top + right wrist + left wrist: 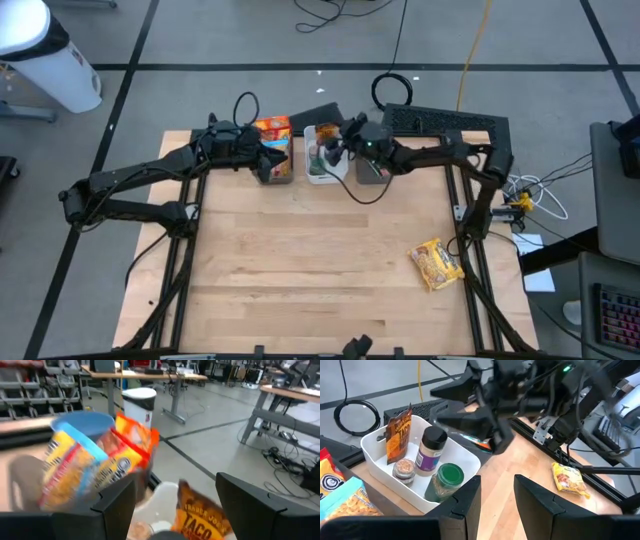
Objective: Pick & Place Food Item
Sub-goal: Put the yellow noodle pack into the left black bin
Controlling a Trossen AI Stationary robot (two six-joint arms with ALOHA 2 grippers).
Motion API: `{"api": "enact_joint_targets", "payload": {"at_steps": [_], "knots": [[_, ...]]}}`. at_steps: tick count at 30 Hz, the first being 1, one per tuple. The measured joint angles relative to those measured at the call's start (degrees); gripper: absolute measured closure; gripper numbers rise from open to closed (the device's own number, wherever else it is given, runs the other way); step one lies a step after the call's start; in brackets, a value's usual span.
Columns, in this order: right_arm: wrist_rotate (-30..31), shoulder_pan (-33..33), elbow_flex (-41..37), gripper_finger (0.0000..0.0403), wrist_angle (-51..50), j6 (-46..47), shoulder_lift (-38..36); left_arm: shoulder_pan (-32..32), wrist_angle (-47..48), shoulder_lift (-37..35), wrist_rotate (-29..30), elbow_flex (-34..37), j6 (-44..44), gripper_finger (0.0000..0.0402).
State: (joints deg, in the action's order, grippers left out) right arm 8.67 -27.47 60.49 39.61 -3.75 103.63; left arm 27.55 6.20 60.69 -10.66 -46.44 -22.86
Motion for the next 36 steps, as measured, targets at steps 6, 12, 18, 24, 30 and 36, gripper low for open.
{"api": "enact_joint_targets", "payload": {"at_steps": [6,12,18,24,30,36], "knots": [[0.00,1.58,0.00,0.0138,-1.59,0.00,-7.67,0.27,-1.77,-1.09,-3.63,-0.01,2.29,0.0279],[0.05,3.46,0.00,0.0138,-0.84,2.18,-15.71,0.28,-2.15,-3.79,-4.73,-0.09,5.28,0.0279],[0.08,4.98,0.02,0.0138,0.41,13.52,-22.17,0.28,-2.30,-6.47,-4.71,-0.09,7.00,0.0279],[0.15,6.27,0.00,0.0138,4.68,21.58,-24.40,0.28,-5.14,-6.82,-4.32,-0.09,7.38,0.0279],[-3.93,6.57,0.02,0.0138,5.47,31.88,-24.39,0.28,-7.84,-6.74,-4.60,-0.09,2.36,0.0279],[-13.44,8.86,0.00,0.0138,3.06,32.63,-25.71,0.28,-8.02,-7.44,-17.45,-0.02,-1.68,0.0279]]}}
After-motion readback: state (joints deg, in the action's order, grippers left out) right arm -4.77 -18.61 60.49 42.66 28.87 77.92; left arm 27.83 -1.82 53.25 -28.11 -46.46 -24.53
